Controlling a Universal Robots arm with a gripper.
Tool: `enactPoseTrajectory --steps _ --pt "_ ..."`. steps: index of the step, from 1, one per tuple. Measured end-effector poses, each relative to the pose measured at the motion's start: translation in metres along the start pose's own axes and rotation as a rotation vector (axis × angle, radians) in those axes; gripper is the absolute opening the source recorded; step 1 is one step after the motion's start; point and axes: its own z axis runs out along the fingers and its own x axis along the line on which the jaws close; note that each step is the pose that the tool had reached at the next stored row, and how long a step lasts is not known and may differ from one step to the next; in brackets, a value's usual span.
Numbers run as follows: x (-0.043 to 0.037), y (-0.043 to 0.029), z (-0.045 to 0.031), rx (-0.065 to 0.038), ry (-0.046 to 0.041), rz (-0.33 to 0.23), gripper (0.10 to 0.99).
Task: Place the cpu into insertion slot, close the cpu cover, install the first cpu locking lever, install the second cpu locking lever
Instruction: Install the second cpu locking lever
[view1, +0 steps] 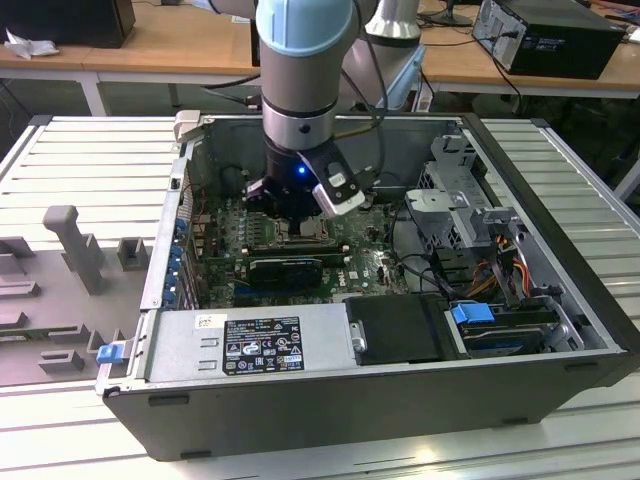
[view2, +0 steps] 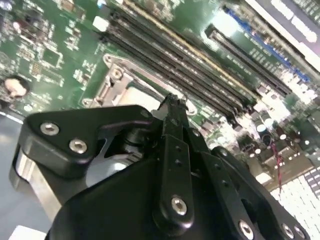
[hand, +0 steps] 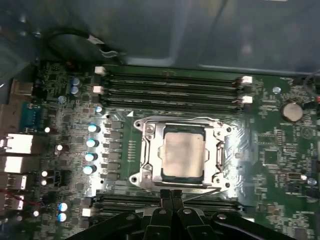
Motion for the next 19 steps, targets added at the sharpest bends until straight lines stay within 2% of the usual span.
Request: enactPoseTrajectory --steps 3,4,5,7,9,11,12,15,19 --pt "0.0023 -0.0019 0.0113 -0.001 0.0000 0.000 0.106" --pt "0.0062 -0.0034 0.0122 -0.016 -0.0007 0.000 0.106" --pt "0.0081 -0.0045 0.0121 -0.026 -0.0012 0.000 0.106" --pt "0.0104 -0.0070 0.0119 -0.038 -0.0020 0.000 0.106" --pt "0.0142 -0.0145 0.0110 -0.060 -0.0031 0.000 0.106" --pt "0.0157 -0.0177 0.0106 -0.070 -0.0036 0.001 0.106" --pt "0.0178 -0.0198 0.0103 -0.080 -0.0041 0.001 0.106" --pt "0.0220 -0.0217 0.0105 -0.094 -0.0049 0.001 0.106" --pt "0.0251 -0.0249 0.0161 -0.113 -0.0061 0.001 0.106"
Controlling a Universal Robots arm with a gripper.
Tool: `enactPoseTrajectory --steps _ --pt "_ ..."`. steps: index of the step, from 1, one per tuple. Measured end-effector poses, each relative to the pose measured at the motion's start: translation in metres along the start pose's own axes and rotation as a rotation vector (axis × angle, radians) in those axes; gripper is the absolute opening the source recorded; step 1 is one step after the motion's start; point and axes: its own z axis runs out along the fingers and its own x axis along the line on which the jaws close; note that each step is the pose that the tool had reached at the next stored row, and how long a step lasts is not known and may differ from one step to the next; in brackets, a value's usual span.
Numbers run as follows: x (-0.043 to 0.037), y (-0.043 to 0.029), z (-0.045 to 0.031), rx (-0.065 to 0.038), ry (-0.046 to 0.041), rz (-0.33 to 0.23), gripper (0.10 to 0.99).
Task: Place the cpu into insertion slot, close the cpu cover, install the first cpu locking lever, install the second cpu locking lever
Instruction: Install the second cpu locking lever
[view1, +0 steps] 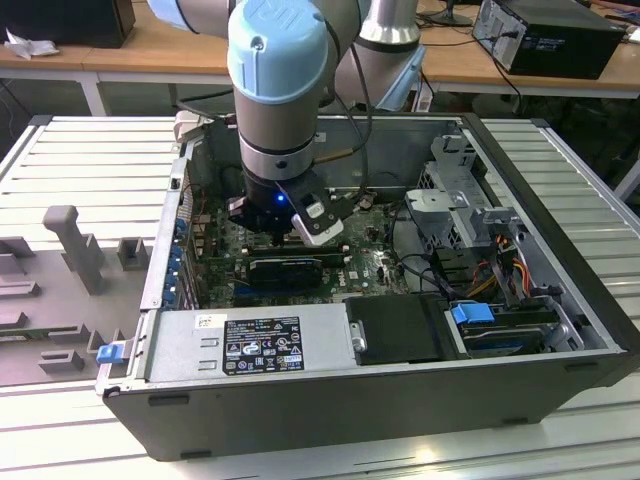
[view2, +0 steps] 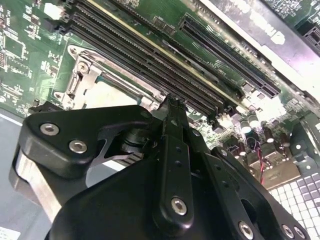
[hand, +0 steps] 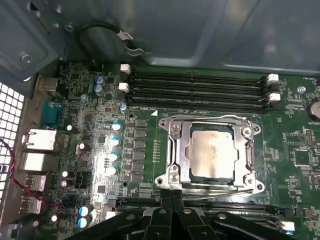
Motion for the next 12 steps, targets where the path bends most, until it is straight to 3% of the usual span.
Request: enactPoseTrajectory --steps 7,12 --pt "0.0010 -0.0027 0.0099 -0.013 -0.0005 0.000 0.106" --pt "0.0049 -0.0032 0.0137 -0.028 -0.0013 0.000 0.106"
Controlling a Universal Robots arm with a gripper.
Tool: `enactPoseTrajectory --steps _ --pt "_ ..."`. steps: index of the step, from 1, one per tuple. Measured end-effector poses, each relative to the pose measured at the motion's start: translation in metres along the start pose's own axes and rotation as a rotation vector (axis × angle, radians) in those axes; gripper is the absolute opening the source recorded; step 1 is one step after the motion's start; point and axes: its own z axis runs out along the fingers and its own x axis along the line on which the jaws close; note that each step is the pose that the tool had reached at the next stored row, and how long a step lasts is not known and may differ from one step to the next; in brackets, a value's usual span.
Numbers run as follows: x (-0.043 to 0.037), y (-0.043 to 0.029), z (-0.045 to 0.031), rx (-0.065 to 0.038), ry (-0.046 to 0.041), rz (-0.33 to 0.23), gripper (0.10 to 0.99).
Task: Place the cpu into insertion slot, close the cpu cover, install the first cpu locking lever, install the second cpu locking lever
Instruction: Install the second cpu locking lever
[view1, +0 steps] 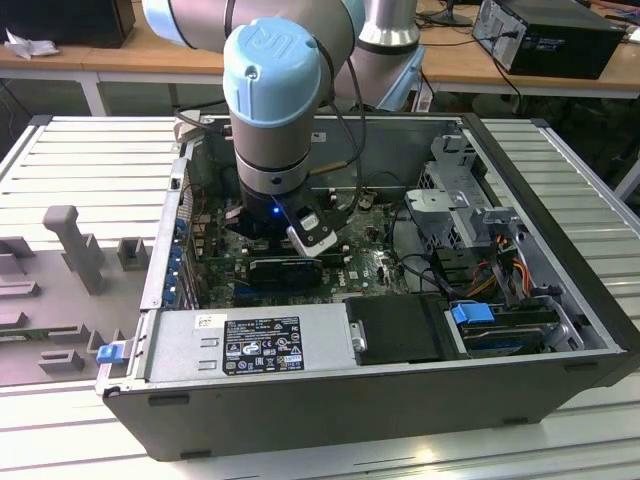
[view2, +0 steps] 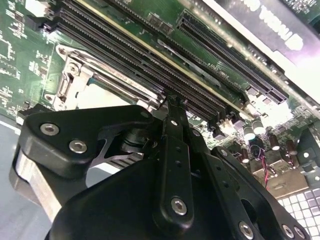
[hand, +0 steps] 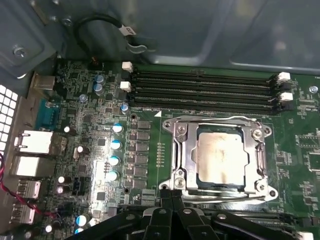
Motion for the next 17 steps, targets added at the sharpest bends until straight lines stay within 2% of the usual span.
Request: enactPoseTrajectory --steps 2,6,8,9,13,15,17 --pt "0.0012 0.0003 0.0009 -0.010 -0.0006 0.000 0.106" --pt "0.0019 0.0015 0.0044 -0.022 -0.0015 0.000 0.106" --pt "0.0020 0.0020 0.0071 -0.022 -0.0007 0.000 0.106" --pt "0.0026 0.0027 0.0062 -0.024 -0.0019 0.000 0.106" --pt "0.0041 0.0067 -0.0080 -0.024 -0.0015 0.000 0.106" --pt "0.0040 0.0103 -0.0206 -0.024 -0.0014 0.000 0.106" --pt "0.0039 0.0119 -0.0259 -0.023 -0.0014 0.000 0.106"
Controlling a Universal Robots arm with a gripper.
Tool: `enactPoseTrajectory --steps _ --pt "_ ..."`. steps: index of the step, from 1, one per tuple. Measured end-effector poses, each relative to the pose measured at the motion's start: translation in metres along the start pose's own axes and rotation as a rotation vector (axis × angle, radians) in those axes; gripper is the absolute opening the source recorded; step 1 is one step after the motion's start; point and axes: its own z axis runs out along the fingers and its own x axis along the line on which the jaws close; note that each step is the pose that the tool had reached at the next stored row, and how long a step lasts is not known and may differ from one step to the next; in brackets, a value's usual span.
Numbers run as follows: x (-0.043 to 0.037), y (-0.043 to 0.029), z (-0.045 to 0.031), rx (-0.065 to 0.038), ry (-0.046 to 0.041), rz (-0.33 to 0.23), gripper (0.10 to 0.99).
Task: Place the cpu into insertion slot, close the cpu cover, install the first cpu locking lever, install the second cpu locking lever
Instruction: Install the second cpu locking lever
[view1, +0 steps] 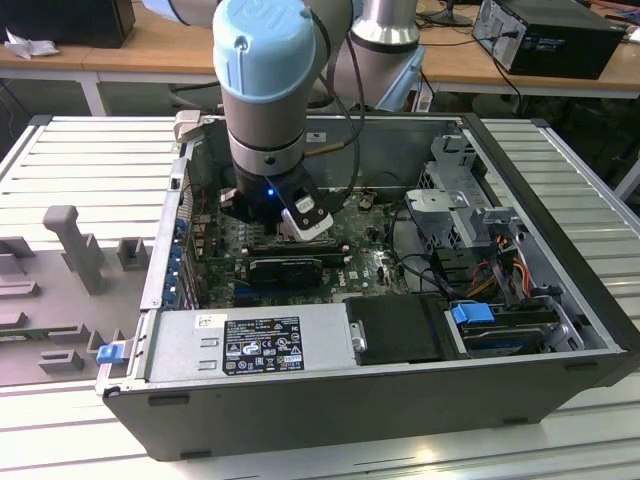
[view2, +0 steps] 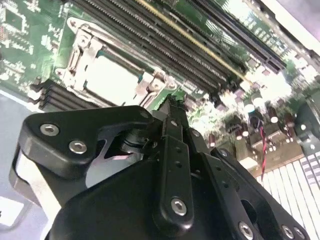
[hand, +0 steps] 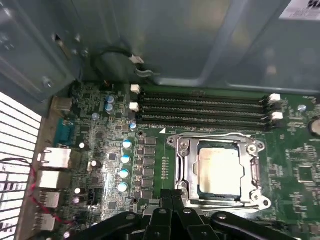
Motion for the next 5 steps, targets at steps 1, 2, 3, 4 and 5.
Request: enactPoseTrajectory --steps 1,2,3,4,5 --pt "0.0000 0.0007 -0.0024 0.000 0.0000 0.000 0.106" --pt "-0.0001 0.0013 -0.0041 0.000 0.0000 0.000 0.106" --pt "-0.0002 0.0022 -0.0072 0.000 0.0000 0.000 0.106" --pt "-0.0002 0.0024 -0.0074 0.000 -0.0002 0.000 0.106" --pt "-0.0002 0.0024 -0.0075 0.000 -0.0002 0.000 0.106"
